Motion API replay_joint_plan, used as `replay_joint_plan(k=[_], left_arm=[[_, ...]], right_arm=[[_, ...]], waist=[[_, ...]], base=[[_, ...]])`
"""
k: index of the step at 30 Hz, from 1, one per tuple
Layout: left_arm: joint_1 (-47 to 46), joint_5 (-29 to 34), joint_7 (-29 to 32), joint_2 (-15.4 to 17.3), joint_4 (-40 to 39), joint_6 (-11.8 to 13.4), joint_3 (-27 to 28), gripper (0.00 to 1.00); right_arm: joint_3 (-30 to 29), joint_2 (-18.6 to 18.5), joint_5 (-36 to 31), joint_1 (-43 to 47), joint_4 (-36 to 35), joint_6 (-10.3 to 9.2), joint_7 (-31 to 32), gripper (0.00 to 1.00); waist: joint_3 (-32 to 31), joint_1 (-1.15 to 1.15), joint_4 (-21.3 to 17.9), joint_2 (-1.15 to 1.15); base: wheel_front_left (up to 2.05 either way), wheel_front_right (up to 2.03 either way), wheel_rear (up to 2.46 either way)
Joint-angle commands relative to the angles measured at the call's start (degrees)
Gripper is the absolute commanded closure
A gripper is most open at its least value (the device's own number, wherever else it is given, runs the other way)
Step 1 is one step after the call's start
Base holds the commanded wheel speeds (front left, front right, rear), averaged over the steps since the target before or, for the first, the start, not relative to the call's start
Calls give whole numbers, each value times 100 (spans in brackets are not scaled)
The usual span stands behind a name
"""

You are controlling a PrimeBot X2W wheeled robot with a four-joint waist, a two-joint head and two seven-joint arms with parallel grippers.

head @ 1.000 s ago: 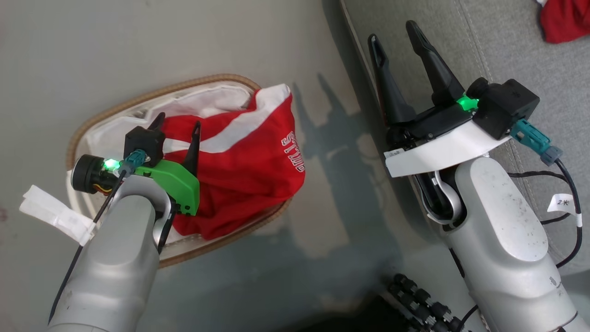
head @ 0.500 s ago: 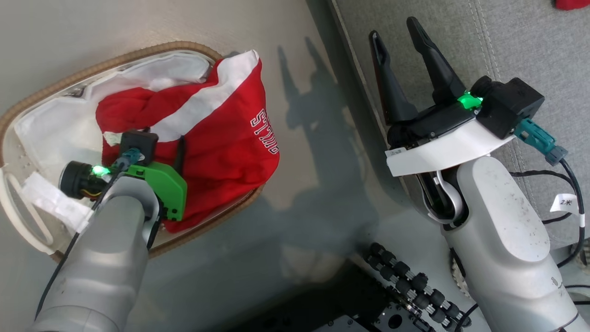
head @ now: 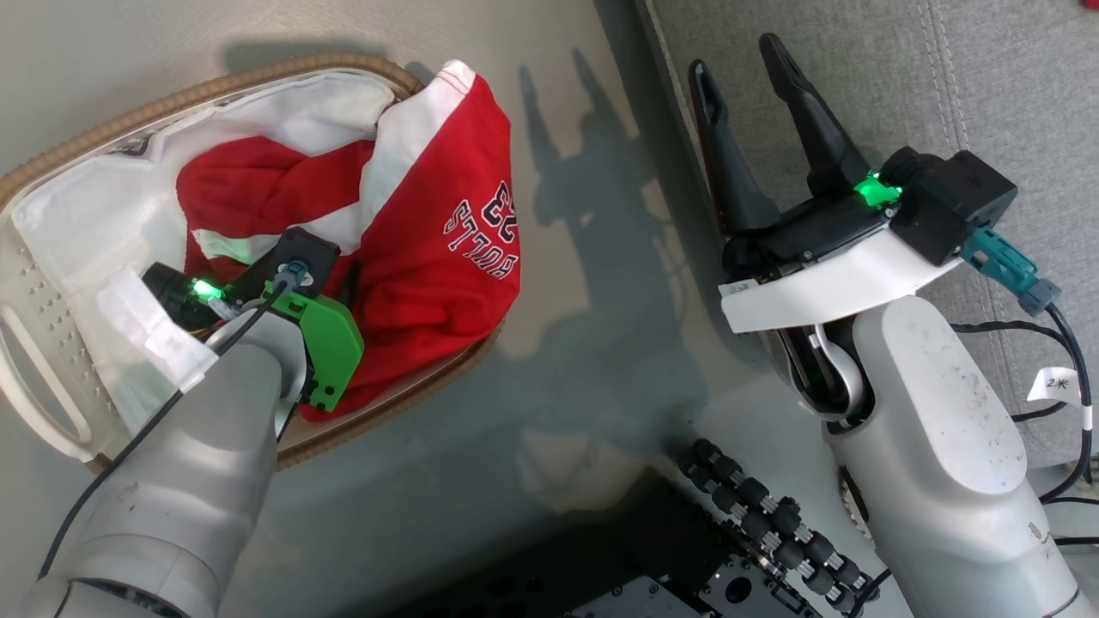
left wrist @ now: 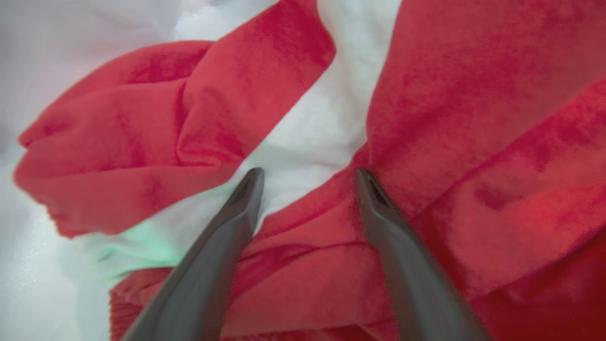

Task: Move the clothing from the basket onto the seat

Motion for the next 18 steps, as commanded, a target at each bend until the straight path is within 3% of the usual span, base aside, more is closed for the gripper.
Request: replay_joint_plan(k=[1, 14, 15, 16, 17, 18], left_arm=[[-134, 30, 86, 72, 32, -16, -97, 0], [-362, 27, 628, 51, 111, -16, -1007, 0], [-385, -26, 678, 63, 116, -16, -1030, 6], [-393, -60, 694, 68, 118, -16, -1051, 85], [-396, -111, 753, 75, 119, -16, -1079, 100], [-399, -139, 767, 84, 120, -16, -1104, 100]], right_arm=[[-23, -9, -40, 84, -44, -8, -1, 0], [96, -10, -207, 79, -228, -8, -1, 0], [104, -10, -212, 69, -239, -8, -1, 0], [111, -10, -212, 61, -246, -8, -1, 0], [120, -10, -203, 49, -252, -8, -1, 0], [127, -10, -196, 37, -253, -8, -1, 0]], waist=[[27, 0, 22, 0], [108, 0, 180, 0], [110, 0, 187, 0], [109, 0, 188, 0], [106, 0, 186, 0], [102, 0, 182, 0]], base=[[0, 0, 0], [3, 3, 3], [1, 1, 1], [0, 0, 0], [0, 0, 0], [0, 0, 0]])
